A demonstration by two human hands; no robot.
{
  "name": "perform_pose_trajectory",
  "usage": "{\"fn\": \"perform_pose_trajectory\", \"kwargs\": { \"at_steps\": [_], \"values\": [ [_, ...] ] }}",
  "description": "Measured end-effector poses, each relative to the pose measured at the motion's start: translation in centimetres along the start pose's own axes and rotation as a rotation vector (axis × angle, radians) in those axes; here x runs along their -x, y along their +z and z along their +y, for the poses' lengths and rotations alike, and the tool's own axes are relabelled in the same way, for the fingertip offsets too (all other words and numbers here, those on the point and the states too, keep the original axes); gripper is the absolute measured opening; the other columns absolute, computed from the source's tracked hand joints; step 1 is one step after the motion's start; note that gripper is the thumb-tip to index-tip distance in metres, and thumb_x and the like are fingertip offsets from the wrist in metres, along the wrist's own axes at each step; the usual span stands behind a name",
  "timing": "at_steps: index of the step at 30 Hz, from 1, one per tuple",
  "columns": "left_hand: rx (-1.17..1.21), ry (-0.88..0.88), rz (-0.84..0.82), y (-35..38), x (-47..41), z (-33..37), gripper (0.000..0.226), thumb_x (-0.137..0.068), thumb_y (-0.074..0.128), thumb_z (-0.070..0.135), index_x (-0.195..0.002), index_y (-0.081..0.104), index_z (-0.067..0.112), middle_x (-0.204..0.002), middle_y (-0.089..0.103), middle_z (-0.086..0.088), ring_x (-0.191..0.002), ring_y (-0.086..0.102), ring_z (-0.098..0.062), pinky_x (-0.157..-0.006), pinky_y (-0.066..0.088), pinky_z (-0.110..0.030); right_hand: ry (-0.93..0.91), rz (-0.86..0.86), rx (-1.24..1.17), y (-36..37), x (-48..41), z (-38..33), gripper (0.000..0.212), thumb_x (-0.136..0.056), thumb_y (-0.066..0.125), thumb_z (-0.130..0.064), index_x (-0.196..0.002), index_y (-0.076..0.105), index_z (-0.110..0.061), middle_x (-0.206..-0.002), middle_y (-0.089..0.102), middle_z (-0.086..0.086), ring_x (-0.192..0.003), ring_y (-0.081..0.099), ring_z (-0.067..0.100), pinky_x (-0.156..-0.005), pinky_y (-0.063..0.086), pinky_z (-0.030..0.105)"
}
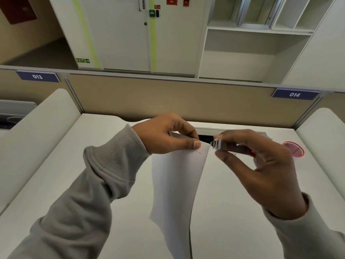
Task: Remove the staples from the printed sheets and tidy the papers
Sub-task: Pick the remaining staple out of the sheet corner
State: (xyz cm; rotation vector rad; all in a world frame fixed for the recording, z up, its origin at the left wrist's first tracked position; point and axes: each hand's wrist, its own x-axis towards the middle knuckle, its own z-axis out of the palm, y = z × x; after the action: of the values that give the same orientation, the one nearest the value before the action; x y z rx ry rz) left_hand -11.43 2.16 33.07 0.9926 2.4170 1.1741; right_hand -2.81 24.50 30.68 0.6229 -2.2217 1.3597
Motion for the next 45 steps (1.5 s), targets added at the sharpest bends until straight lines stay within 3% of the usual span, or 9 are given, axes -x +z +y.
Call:
{"fn": "perform_pose_trajectory", "kwargs": {
  "at_steps": [6, 11, 15, 19, 25, 29, 37, 42, 45],
  "values": [
    [0.010, 0.011, 0.152, 1.0, 0.2, -0.5, 0.022, -0.086, 0.065, 0.036, -0.088, 0.078, 0.018, -0.084, 0.074, 0.010, -0.084, 0.066, 0.000, -0.078, 0.047, -0.012, 0.499, 0.112, -0.421, 2.2, 1.1, -0.3, 0.029, -0.074, 0.073, -0.021, -0.103, 0.070, -0.016, -0.093, 0.077, 0.002, -0.085, 0.073, 0.018, -0.067, 0.056, 0.023],
    [0.008, 0.058, 0.274, 2.0, 0.5, -0.4, 0.013, -0.089, 0.069, 0.025, -0.085, 0.078, 0.017, -0.077, 0.071, 0.012, -0.078, 0.063, 0.001, -0.073, 0.043, -0.006, 0.596, 0.154, -0.529, 3.1, 1.0, -0.3, 0.028, -0.073, 0.076, -0.010, -0.101, 0.070, -0.011, -0.091, 0.077, 0.006, -0.082, 0.074, 0.019, -0.066, 0.055, 0.022],
    [0.060, 0.054, 0.316, 2.8, 0.5, -0.4, 0.018, -0.088, 0.069, 0.032, -0.084, 0.077, 0.016, -0.081, 0.073, 0.005, -0.078, 0.066, -0.008, -0.072, 0.053, -0.019, 0.652, 0.191, -0.588, 3.1, 0.6, -0.1, 0.033, -0.068, 0.079, -0.011, -0.100, 0.070, -0.007, -0.091, 0.076, 0.013, -0.085, 0.074, 0.030, -0.071, 0.059, 0.034],
    [0.091, 0.055, 0.334, 3.5, 0.6, -0.5, 0.019, -0.084, 0.074, 0.035, -0.087, 0.077, 0.017, -0.084, 0.075, 0.003, -0.079, 0.069, -0.015, -0.071, 0.059, -0.029, 0.682, 0.190, -0.617, 3.2, 0.4, 0.1, 0.034, -0.068, 0.080, -0.011, -0.099, 0.071, -0.006, -0.090, 0.076, 0.017, -0.085, 0.073, 0.033, -0.075, 0.058, 0.039],
    [0.048, 0.086, 0.390, 3.8, 0.8, -0.9, 0.016, -0.081, 0.077, 0.032, -0.083, 0.078, 0.017, -0.080, 0.074, 0.003, -0.077, 0.068, -0.015, -0.071, 0.055, -0.025, 0.685, 0.163, -0.631, 3.0, 0.5, 0.3, 0.026, -0.069, 0.079, -0.010, -0.094, 0.071, -0.007, -0.086, 0.075, 0.016, -0.077, 0.071, 0.027, -0.067, 0.054, 0.028],
    [-0.007, 0.096, 0.433, 4.0, 0.9, -0.9, 0.014, -0.078, 0.077, 0.033, -0.082, 0.078, 0.020, -0.079, 0.073, 0.006, -0.081, 0.067, -0.013, -0.072, 0.053, -0.023, 0.648, 0.149, -0.584, 3.0, 0.6, 0.3, 0.030, -0.068, 0.080, -0.012, -0.096, 0.071, -0.007, -0.090, 0.075, 0.017, -0.085, 0.073, 0.035, -0.072, 0.057, 0.032],
    [-0.142, 0.099, 0.513, 5.0, 1.1, -0.9, 0.022, -0.074, 0.066, 0.047, -0.079, 0.076, 0.027, -0.074, 0.070, 0.014, -0.080, 0.064, -0.011, -0.081, 0.049, -0.054, 0.577, 0.159, -0.505, 3.3, 0.8, 0.4, 0.031, -0.068, 0.081, -0.013, -0.096, 0.070, -0.006, -0.085, 0.076, 0.010, -0.078, 0.073, 0.024, -0.074, 0.058, 0.033],
    [-0.081, 0.121, 0.558, 5.7, 1.1, -0.7, 0.018, -0.082, 0.073, 0.038, -0.078, 0.077, 0.021, -0.071, 0.071, 0.008, -0.070, 0.066, -0.015, -0.070, 0.053, -0.037, 0.548, 0.158, -0.459, 3.0, 0.7, 0.8, 0.029, -0.071, 0.081, -0.013, -0.097, 0.070, -0.008, -0.087, 0.076, 0.009, -0.083, 0.073, 0.025, -0.079, 0.059, 0.036],
    [0.025, 0.088, 0.483, 5.5, 1.4, -0.8, 0.021, -0.085, 0.073, 0.040, -0.085, 0.078, 0.019, -0.077, 0.074, 0.007, -0.074, 0.069, -0.017, -0.069, 0.056, -0.034, 0.539, 0.146, -0.415, 2.8, 0.7, 0.8, 0.032, -0.069, 0.082, -0.017, -0.098, 0.069, -0.010, -0.087, 0.076, 0.007, -0.083, 0.073, 0.025, -0.078, 0.060, 0.034]
  ]
}}
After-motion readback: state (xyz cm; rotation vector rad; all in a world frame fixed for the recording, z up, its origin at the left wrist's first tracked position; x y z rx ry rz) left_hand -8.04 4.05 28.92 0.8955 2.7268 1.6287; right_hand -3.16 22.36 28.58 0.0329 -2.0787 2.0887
